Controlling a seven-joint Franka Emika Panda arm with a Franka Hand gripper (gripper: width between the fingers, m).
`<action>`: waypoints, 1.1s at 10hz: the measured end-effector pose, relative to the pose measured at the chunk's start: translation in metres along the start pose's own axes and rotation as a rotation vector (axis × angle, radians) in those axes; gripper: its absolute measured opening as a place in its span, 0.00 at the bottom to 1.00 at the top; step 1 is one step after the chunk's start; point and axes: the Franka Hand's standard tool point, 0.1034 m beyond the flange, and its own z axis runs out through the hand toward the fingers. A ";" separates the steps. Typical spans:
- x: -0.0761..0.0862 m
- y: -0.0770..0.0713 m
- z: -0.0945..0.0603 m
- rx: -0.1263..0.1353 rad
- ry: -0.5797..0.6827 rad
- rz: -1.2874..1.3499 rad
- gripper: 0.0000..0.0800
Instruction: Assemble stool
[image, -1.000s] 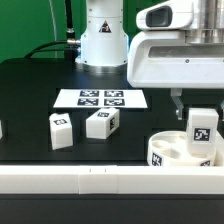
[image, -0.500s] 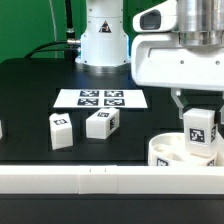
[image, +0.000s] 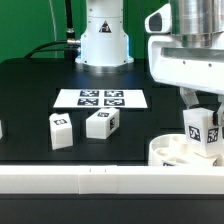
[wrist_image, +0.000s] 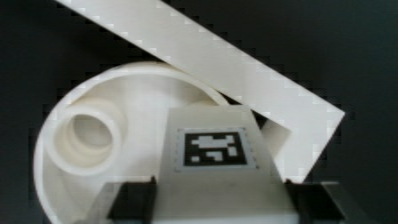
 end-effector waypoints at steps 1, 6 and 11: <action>-0.001 0.000 0.000 0.002 -0.005 0.078 0.43; -0.003 -0.001 0.001 0.011 -0.031 0.404 0.43; -0.004 -0.003 -0.001 0.019 -0.043 0.385 0.65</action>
Offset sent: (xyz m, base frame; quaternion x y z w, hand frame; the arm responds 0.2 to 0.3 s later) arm -0.0036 -0.0005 -0.0062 -0.0204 0.0231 0.2035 0.9786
